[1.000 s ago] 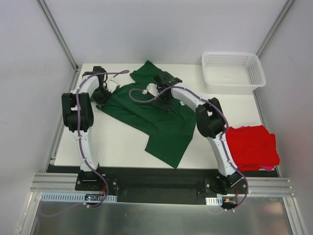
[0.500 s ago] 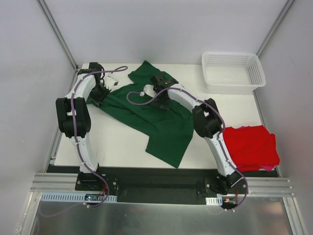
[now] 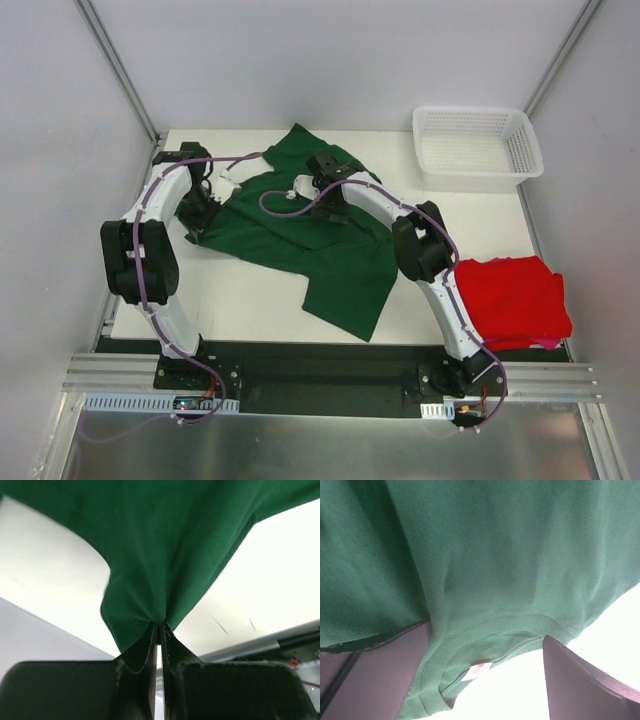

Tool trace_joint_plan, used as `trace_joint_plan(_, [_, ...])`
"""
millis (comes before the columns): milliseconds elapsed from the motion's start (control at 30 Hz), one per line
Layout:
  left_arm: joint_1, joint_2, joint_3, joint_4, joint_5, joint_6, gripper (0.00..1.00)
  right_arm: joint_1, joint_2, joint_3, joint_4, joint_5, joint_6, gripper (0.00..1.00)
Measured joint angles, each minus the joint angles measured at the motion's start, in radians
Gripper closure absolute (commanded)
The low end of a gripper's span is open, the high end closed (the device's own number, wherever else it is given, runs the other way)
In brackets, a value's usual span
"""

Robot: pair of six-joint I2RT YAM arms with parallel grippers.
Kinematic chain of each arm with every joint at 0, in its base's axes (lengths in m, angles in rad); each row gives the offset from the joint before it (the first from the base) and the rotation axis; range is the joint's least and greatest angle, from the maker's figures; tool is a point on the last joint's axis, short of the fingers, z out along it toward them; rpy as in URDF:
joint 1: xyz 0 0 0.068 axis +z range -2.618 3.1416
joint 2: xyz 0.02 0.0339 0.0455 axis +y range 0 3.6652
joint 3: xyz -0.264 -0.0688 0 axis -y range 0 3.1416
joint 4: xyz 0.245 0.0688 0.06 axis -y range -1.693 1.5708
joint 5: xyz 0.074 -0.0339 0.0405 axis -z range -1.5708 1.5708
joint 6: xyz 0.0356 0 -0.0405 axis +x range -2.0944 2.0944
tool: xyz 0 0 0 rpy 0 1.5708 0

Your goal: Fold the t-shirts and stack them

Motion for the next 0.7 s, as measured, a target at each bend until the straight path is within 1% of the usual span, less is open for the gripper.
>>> trace_joint_plan(233, [-0.003,-0.114,-0.063,-0.119,-0.003,-0.014,1.00,0.000,0.000,-0.002,-0.001,0.007,-0.009,0.04])
trace_joint_plan(400, [-0.003,-0.217,-0.144,-0.179,-0.006,-0.032,1.00,-0.001,0.000,-0.007,-0.001,0.010,-0.016,0.04])
trace_joint_plan(500, [-0.003,-0.274,-0.180,-0.208,-0.006,-0.050,0.99,-0.001,0.000,-0.007,-0.003,0.011,-0.024,0.04])
trace_joint_plan(700, [-0.039,-0.367,-0.249,-0.240,-0.005,-0.103,0.99,-0.001,0.000,-0.008,-0.010,0.014,-0.037,0.04])
